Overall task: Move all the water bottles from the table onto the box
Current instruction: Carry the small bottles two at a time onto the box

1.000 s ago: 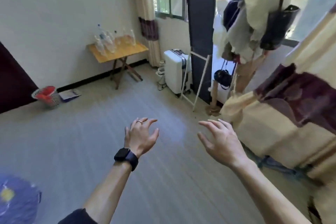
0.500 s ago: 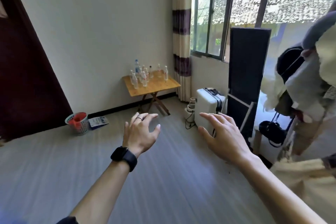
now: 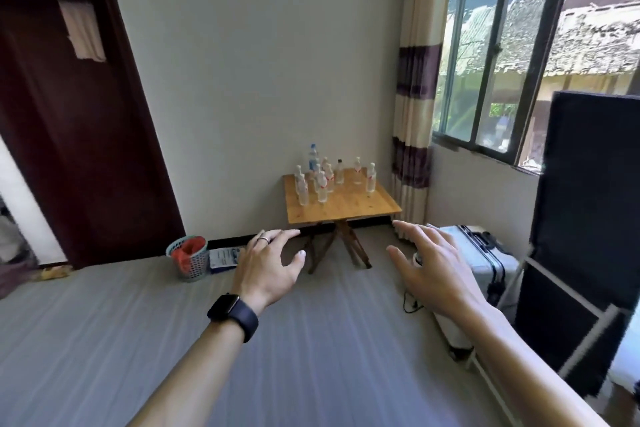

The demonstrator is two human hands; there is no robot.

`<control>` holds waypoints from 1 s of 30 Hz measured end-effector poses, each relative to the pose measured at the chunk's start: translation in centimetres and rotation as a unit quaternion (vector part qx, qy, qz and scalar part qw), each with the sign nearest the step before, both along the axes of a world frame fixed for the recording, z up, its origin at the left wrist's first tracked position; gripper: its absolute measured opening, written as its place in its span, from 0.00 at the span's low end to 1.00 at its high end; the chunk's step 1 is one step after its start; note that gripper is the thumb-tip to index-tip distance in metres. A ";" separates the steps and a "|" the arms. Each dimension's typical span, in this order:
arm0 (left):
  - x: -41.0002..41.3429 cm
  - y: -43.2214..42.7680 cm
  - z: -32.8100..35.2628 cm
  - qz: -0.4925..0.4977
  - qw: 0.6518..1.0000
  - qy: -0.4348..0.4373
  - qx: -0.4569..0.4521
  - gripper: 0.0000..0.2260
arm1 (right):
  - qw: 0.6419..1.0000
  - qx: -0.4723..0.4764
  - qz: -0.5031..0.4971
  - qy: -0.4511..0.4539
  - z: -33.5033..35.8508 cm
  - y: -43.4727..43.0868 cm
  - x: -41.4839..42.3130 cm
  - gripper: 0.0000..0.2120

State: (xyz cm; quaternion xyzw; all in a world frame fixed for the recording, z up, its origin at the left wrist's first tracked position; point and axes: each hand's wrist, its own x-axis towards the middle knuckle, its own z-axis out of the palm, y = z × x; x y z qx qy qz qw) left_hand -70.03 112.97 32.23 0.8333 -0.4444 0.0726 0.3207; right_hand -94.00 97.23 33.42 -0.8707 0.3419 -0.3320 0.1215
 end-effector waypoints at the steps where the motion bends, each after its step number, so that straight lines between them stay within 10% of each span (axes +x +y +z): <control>1: 1.4 -1.3 -0.2 0.005 1.000 0.001 0.001 0.18 | 1.000 -0.001 0.007 0.003 -0.2 -1.7 1.7 0.24; 30: 48.0 -51.8 -5.0 0.025 0.998 0.042 0.045 0.17 | 0.996 0.052 0.055 0.042 -6.5 -53.8 49.0 0.26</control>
